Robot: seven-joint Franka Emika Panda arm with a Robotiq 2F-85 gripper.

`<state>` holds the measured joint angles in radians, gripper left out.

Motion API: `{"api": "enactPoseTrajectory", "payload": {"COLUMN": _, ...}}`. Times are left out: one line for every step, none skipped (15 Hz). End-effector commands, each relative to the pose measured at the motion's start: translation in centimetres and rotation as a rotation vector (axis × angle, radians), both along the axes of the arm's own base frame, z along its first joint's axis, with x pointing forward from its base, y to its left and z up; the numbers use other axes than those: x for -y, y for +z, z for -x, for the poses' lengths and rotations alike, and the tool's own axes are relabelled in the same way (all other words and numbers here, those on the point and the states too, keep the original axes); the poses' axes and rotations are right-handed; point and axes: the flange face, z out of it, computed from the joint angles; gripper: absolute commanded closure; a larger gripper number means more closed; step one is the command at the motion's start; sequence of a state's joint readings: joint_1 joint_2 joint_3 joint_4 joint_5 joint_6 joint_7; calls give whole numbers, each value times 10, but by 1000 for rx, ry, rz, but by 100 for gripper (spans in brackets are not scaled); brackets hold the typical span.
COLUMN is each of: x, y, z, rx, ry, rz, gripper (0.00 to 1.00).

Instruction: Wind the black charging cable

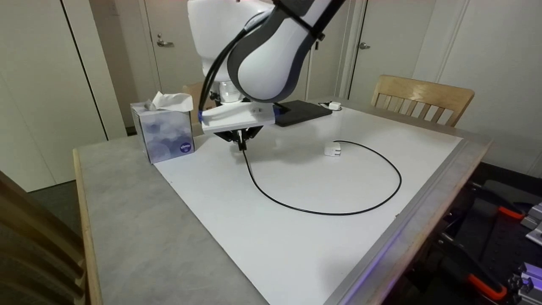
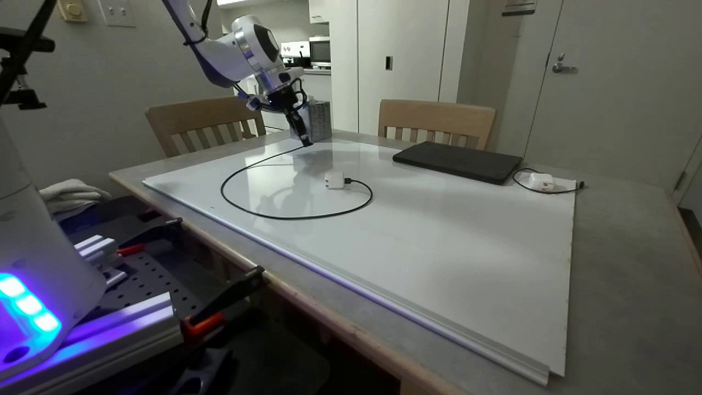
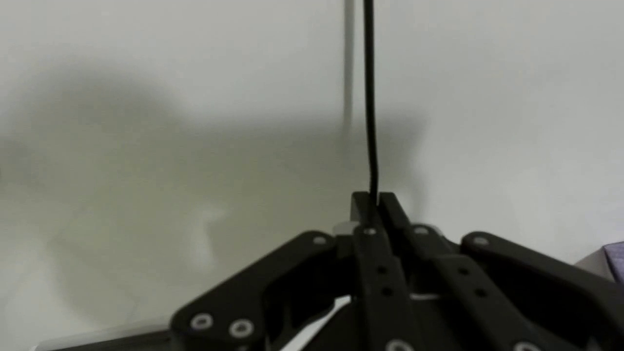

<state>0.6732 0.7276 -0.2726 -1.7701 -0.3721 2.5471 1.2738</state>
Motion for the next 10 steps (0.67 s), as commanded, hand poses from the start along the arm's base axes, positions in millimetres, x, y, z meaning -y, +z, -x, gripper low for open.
{"api": "enactPoseTrajectory", "payload": {"x": 11, "y": 3, "z": -10, "rx": 63, "ry": -120, "rz": 22, "gripper": 99}}
{"api": "enactPoseTrajectory", "payload": {"x": 19, "y": 7, "z": -13, "rx": 86, "ry": -174, "rz": 12, "gripper": 99}}
{"api": "enactPoseTrajectory", "payload": {"x": 26, "y": 11, "z": -14, "rx": 110, "ry": -224, "rz": 5, "gripper": 99}}
{"api": "enactPoseTrajectory", "payload": {"x": 34, "y": 12, "z": -15, "rx": 128, "ry": -264, "rz": -3, "gripper": 99}}
{"api": "enactPoseTrajectory", "payload": {"x": 42, "y": 14, "z": -18, "rx": 144, "ry": -312, "rz": -7, "gripper": 99}}
{"api": "enactPoseTrajectory", "payload": {"x": 50, "y": 15, "z": -20, "rx": 160, "ry": -358, "rz": -16, "gripper": 99}}
{"api": "enactPoseTrajectory", "payload": {"x": 59, "y": 17, "z": -22, "rx": 174, "ry": -404, "rz": -22, "gripper": 99}}
{"api": "enactPoseTrajectory", "payload": {"x": 67, "y": 18, "z": -23, "rx": 191, "ry": -452, "rz": -25, "gripper": 99}}
{"api": "enactPoseTrajectory", "payload": {"x": 77, "y": 18, "z": -25, "rx": 204, "ry": -498, "rz": -32, "gripper": 99}}
{"api": "enactPoseTrajectory", "payload": {"x": 90, "y": 19, "z": -26, "rx": 214, "ry": -558, "rz": -38, "gripper": 99}}
